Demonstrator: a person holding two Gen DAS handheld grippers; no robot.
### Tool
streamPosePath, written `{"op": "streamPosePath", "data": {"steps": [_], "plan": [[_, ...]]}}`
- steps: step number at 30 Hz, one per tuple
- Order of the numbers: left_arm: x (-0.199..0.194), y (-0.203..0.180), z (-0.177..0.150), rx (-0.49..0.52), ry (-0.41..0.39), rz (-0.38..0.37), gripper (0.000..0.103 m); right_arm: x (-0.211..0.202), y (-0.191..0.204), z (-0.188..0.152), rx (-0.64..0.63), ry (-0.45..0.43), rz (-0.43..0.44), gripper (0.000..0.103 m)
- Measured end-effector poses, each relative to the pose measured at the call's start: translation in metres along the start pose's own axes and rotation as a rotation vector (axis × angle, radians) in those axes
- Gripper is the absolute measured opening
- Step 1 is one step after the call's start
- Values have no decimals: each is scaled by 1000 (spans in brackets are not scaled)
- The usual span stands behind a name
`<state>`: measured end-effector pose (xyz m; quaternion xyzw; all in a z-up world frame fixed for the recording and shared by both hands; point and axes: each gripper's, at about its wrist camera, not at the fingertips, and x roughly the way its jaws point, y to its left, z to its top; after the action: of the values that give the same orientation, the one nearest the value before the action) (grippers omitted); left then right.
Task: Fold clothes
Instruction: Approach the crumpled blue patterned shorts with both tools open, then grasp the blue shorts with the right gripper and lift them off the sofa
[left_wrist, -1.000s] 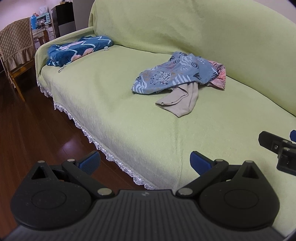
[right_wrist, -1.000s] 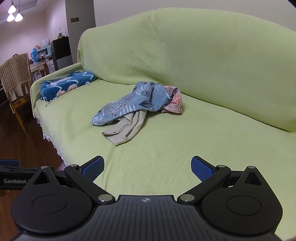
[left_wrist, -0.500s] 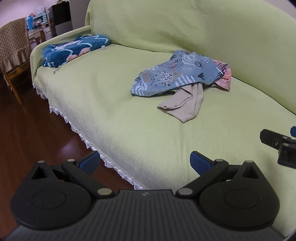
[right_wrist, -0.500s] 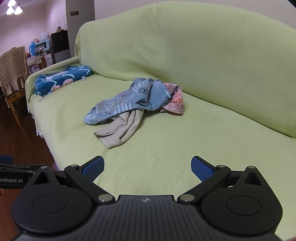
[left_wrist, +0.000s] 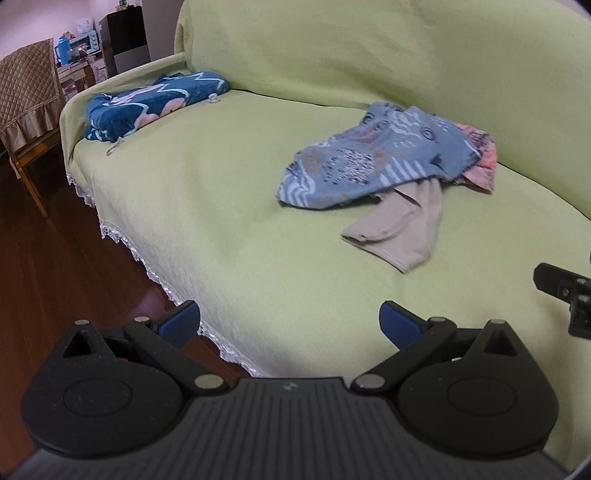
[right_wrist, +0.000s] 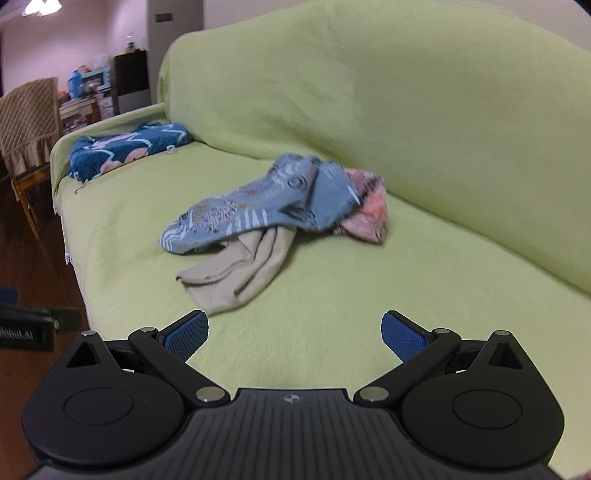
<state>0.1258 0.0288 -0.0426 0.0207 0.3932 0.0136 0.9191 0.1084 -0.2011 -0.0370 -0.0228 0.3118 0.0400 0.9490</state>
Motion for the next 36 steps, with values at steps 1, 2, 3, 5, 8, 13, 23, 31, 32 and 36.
{"op": "streamPosePath", "data": {"steps": [1,2,3,5,8,13,23,31,32,36], "plan": [[4,4,2,-6,-3,4,102,4,3,1,-27,-20,-1,103],[8,7,4,-13,-5,6,102,8,6,1,-65,-42,-1,103],[12,11,5,-21,-5,6,102,12,9,2,-104,-64,-2,103],[21,18,8,-31,-2,-3,102,23,20,6,-201,-100,-13,103],[38,24,16,-39,-5,-44,102,42,31,12,-327,-163,2,102],[77,34,35,-50,-19,-105,102,83,49,22,-523,-190,75,74],[145,52,66,-126,3,-86,101,172,119,14,-1001,-232,149,45],[163,69,61,-181,41,-56,101,215,142,1,-1104,-186,200,0],[163,70,60,-183,41,-58,101,210,136,4,-1053,-194,222,0],[155,70,57,-181,22,-87,101,159,96,17,-802,-276,268,0]]}}
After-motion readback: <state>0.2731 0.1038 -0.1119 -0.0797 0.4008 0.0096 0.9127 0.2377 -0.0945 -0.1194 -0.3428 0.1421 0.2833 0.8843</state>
